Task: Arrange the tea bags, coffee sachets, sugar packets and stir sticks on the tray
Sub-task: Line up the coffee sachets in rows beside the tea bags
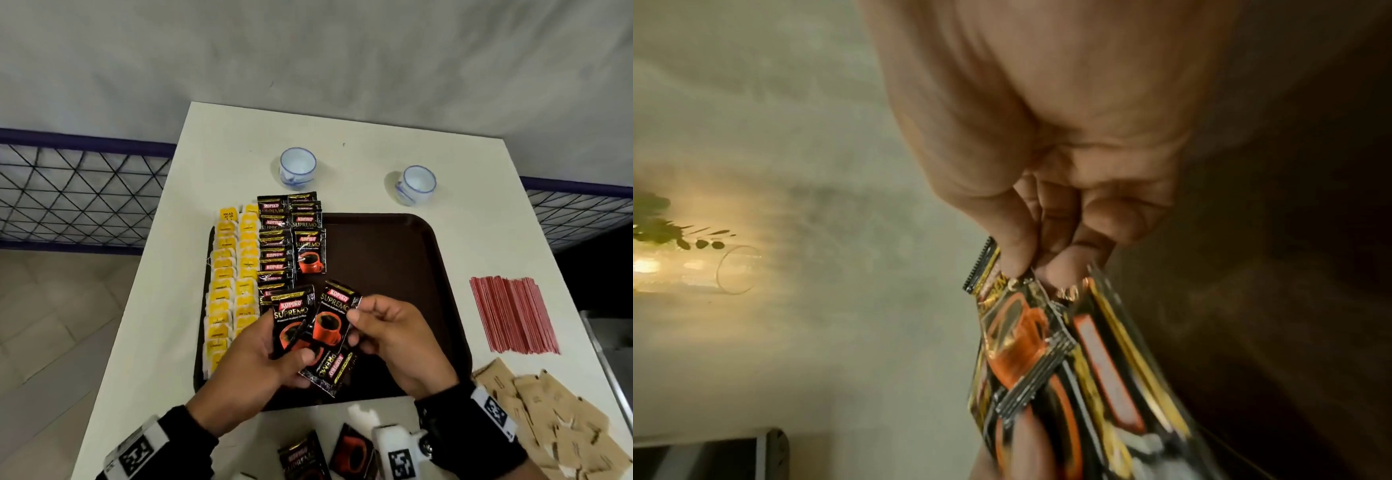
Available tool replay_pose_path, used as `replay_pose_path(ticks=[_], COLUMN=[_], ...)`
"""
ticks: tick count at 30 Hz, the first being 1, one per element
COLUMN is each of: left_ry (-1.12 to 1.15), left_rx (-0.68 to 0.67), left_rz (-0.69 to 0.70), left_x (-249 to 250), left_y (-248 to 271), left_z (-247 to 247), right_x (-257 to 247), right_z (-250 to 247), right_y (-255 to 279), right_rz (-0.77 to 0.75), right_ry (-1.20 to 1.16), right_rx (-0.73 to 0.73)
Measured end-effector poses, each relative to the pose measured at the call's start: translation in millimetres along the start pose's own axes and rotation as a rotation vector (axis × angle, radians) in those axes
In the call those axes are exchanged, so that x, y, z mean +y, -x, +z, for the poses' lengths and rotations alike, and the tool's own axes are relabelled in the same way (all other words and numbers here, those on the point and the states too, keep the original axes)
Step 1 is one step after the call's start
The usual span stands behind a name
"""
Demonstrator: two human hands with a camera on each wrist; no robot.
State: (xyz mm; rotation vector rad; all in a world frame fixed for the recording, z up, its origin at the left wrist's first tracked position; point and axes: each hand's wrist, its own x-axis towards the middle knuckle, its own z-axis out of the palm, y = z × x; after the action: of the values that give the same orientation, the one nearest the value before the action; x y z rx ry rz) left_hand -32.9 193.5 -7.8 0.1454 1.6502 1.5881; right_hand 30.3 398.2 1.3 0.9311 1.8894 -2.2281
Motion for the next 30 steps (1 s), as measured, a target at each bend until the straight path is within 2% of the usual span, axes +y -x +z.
replay_pose_path(ticks=[2, 5, 9, 14, 20, 30], left_ry=[-0.017, -0.032, -0.053, -0.05, -0.072, -0.087], left_rx=[0.02, 0.019, 0.03, 0.051, 0.043, 0.059], left_rz=[-0.009, -0.013, -0.041, -0.094, -0.121, -0.161], left_x=[0.1, -0.9, -1.9, -7.3, -8.5, -11.5], left_y=[-0.5, 0.8, 5.7, 8.1, 12.2, 14.8], left_z=[-6.4, -20.5, -33.1, -35.9, -36.3, -32.1], right_x=[-10.9, -25.4, -31.8, -29.4, -23.6, -18.2], right_z=[-6.1, -18.2, -18.1, -2.6, 7.3, 18.4], right_y=[-14.5, -45.2, -81.6, -111.7, -125.5, -130.3], right_rz=[-0.008, -0.049, -0.091, -0.093, -0.07, -0.07], right_ry=[-0.017, 0.08, 0.276, 0.411, 0.499, 0.518], right_rx=[0.072, 0.147, 0.144, 0.131, 0.126, 0.13])
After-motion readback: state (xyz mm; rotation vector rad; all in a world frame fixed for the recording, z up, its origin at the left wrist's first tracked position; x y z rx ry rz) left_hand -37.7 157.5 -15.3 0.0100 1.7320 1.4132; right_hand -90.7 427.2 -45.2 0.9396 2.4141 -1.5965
